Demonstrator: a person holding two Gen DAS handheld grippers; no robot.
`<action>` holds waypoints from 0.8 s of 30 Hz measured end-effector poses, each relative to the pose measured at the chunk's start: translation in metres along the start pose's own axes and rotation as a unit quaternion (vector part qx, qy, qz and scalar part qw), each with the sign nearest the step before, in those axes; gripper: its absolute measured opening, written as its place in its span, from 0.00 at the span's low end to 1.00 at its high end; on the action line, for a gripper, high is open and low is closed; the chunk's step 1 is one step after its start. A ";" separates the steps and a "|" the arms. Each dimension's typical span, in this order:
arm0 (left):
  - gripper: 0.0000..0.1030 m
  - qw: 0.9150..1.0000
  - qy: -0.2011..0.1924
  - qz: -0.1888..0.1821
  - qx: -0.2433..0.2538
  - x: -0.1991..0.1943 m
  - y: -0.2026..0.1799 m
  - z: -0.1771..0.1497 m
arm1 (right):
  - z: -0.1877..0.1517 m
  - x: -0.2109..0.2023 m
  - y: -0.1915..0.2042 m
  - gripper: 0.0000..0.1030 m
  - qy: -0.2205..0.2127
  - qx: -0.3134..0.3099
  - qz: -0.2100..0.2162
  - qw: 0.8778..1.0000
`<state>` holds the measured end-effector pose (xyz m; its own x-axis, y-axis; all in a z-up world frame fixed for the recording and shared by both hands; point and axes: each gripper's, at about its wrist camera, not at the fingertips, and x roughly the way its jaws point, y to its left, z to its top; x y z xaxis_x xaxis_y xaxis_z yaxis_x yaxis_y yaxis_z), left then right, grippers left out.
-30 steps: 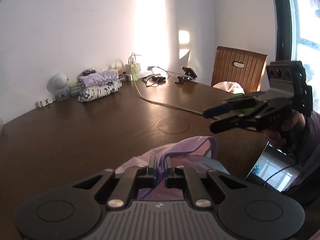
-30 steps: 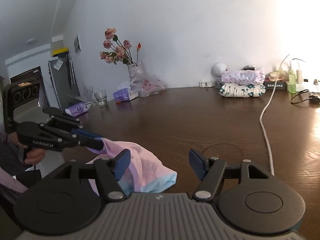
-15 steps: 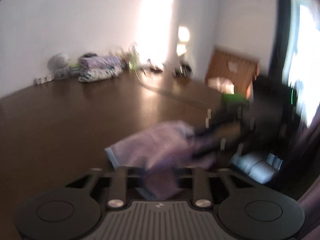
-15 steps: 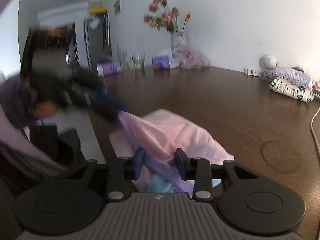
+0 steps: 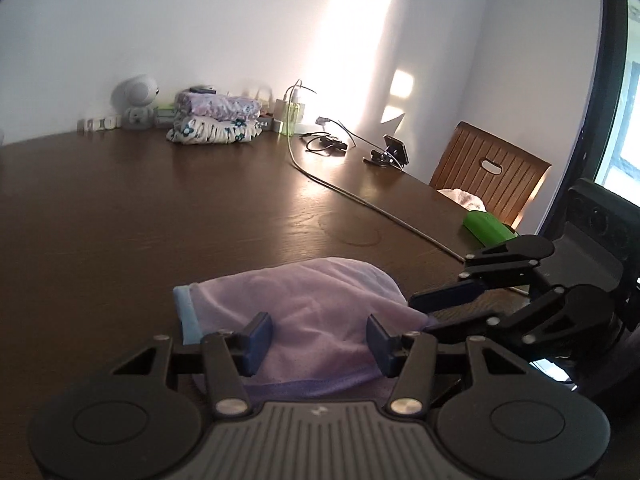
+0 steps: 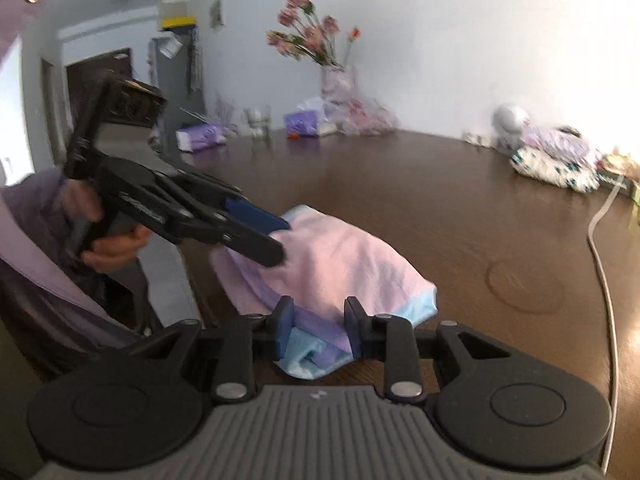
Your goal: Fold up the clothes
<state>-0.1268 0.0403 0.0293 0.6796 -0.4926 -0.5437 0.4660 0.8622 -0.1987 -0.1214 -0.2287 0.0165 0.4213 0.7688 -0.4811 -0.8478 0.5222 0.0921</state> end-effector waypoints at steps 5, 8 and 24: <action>0.51 1.000 0.008 0.011 0.021 0.001 -0.009 -0.004 | 0.000 -0.008 -0.009 0.12 -0.003 0.023 0.035 0.999; 0.52 1.000 -0.004 -0.001 0.004 -0.005 -0.005 -0.001 | 0.000 -0.017 -0.019 0.15 -0.019 0.051 0.045 0.997; 0.59 0.999 0.024 0.039 0.027 0.013 -0.009 -0.008 | -0.008 0.012 0.011 0.26 -0.004 0.023 -0.041 0.999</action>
<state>-0.1268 0.0266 0.0173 0.6881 -0.4170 -0.5938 0.4436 0.8894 -0.1106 -0.1279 -0.2165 0.0051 0.4913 0.7251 -0.4825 -0.7948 0.5999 0.0922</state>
